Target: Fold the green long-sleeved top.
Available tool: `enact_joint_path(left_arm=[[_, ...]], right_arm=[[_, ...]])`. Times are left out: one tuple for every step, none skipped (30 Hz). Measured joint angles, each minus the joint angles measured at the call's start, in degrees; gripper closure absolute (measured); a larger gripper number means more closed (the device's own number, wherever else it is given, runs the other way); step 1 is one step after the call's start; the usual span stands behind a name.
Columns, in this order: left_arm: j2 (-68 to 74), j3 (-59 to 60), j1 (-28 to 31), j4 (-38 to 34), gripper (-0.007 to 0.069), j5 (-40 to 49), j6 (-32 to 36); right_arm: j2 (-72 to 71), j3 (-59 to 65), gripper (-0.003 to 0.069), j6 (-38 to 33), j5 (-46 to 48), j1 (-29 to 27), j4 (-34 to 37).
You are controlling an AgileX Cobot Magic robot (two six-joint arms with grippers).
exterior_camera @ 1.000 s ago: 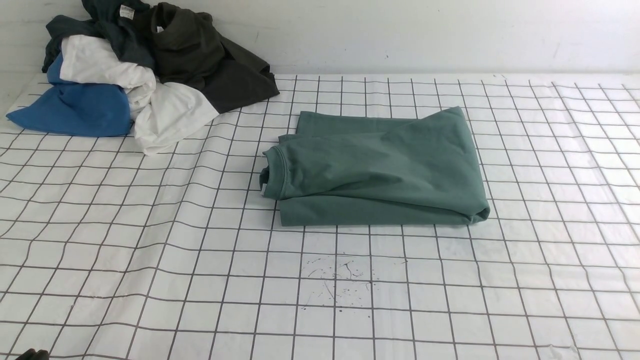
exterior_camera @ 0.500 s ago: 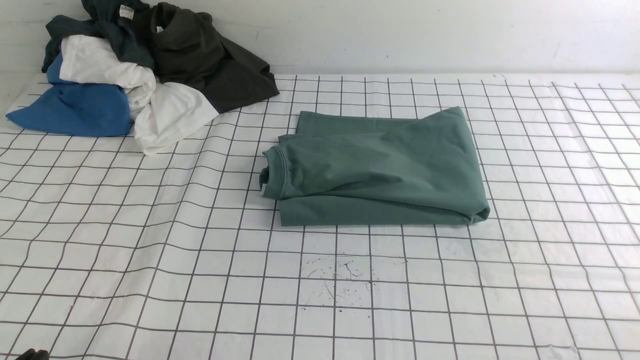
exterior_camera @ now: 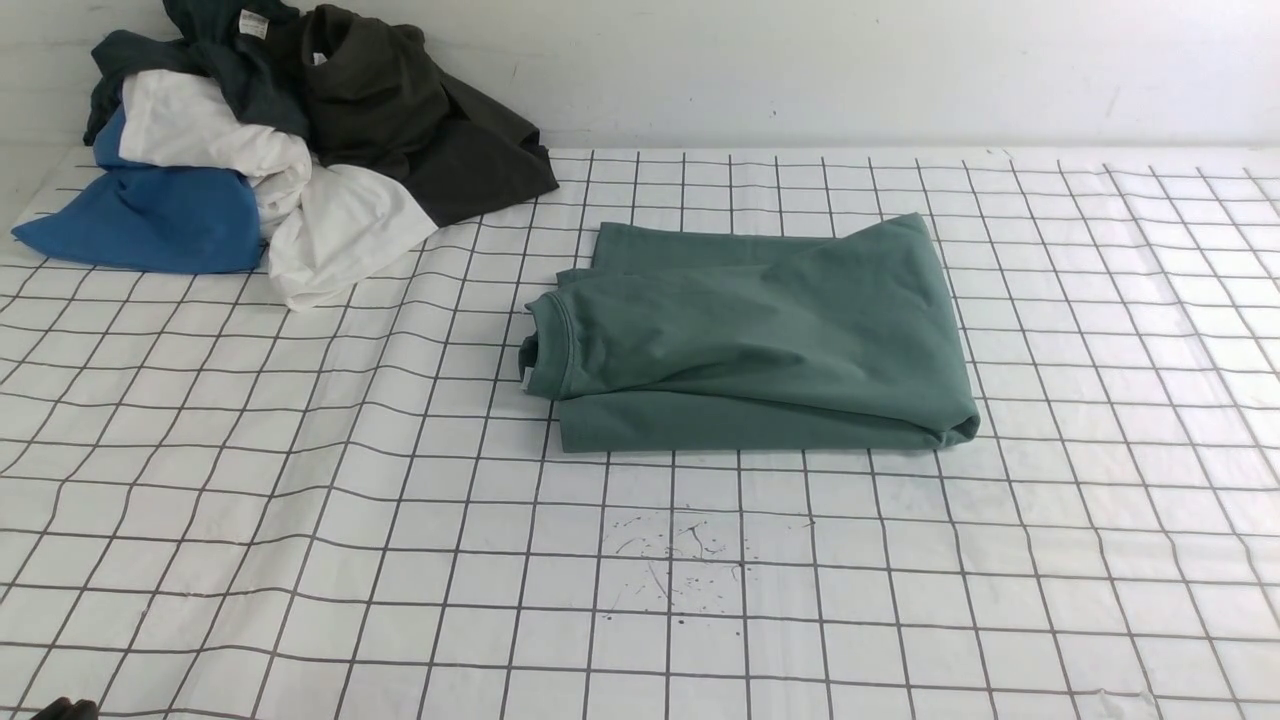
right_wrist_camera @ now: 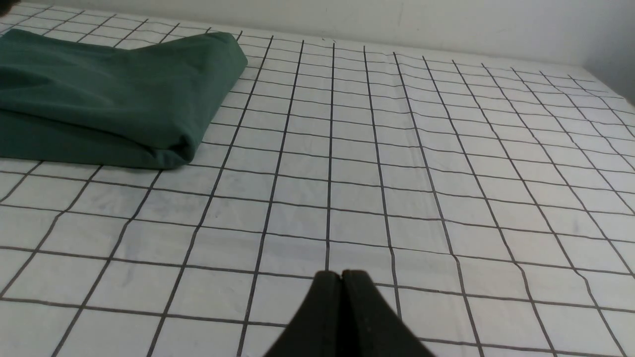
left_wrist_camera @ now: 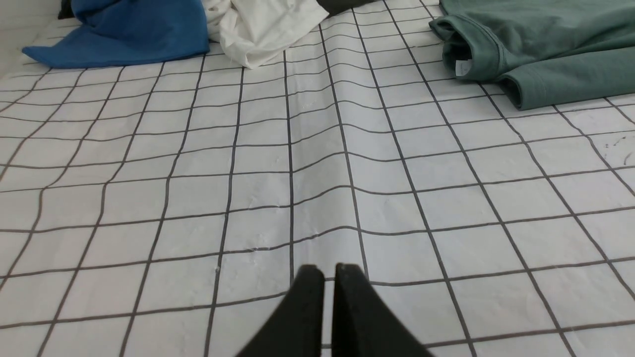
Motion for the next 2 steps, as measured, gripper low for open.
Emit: enact_joint_path(left_arm=[[0.0,0.0,0.0,0.0,0.0609,0.0,0.0],[0.0,0.0,0.0,0.0,0.0609,0.0,0.0]], right_arm=[[0.0,0.0,0.0673,0.0,0.0,0.0,0.0],[0.0,0.0,0.0673,0.0,0.0,0.0,0.0]])
